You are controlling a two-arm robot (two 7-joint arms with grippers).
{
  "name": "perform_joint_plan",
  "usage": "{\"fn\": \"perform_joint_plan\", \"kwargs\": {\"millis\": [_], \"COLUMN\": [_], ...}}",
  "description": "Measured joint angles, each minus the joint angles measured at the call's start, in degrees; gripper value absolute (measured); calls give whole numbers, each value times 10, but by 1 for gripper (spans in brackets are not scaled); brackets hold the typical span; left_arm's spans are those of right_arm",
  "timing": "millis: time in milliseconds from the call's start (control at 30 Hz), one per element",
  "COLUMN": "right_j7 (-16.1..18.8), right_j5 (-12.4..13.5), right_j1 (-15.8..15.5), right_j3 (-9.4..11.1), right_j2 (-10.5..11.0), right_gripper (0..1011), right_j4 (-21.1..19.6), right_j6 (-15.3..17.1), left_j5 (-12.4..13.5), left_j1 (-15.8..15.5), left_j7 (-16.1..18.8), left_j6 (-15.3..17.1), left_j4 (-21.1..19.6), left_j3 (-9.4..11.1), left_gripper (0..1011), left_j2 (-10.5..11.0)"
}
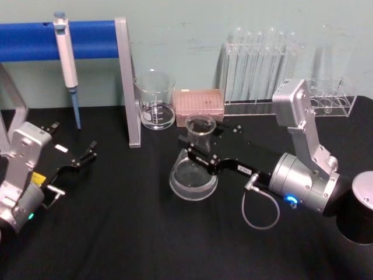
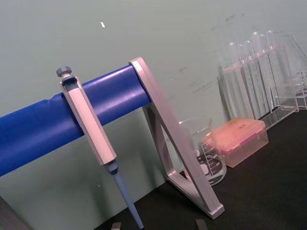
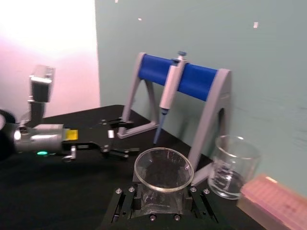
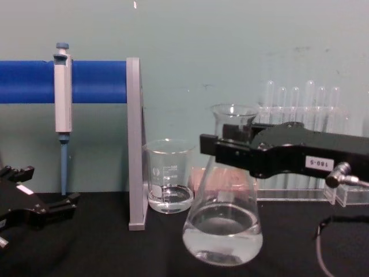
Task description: Grasp the erlenmeyer flask with one hand, shake it three times, then place it back.
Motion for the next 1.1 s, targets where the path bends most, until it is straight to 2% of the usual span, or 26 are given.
{"fn": "perform_joint_plan", "kwargs": {"millis": [400,600,767,1100], "right_j7": [20,16,2,-48], "right_j5": [14,16,14,-4], "right_j1": [8,16,19,17], "right_j3": [-26,-30,-27,2], "right_j2": [15,16,13,6], "right_gripper": [451,451,451,451], "right_j4": [-6,3,12,29], "right_j6": [-8,-11,-13,-15], "left_j5": [0,0,0,0], "left_j1": [0,0,0,0], "left_j7": [0,0,0,0], "left_j6": [0,0,0,0], "left_j4": [0,0,0,0], "left_j3": [0,0,0,0], "left_gripper": [1001,1001,1001,1001], "left_j2": [0,0,0,0]}}
